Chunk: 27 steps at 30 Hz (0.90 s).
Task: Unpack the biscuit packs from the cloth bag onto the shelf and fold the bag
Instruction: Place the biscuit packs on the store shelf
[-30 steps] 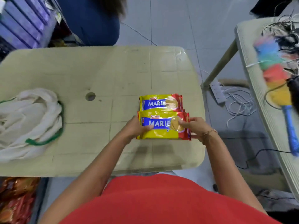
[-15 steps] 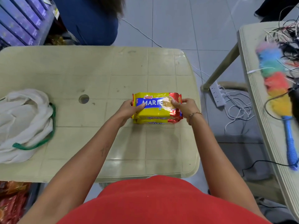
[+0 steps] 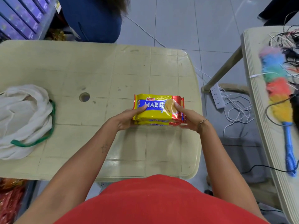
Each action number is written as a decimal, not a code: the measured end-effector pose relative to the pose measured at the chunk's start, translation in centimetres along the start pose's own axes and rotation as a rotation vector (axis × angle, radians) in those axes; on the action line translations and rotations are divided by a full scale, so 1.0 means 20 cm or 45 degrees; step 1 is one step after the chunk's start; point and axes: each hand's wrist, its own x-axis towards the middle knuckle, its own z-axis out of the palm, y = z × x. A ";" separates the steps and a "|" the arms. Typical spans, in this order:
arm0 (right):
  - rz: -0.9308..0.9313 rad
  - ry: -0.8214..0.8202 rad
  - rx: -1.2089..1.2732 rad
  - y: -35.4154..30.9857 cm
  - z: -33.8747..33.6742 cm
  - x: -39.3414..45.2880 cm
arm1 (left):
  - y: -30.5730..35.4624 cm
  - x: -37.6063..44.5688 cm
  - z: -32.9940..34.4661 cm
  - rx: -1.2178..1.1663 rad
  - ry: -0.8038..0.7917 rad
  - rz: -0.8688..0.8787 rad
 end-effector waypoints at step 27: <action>-0.360 -0.768 -0.498 -0.14 2.71 -0.39 | -1.01 -1.74 -1.61 -0.870 1.007 0.620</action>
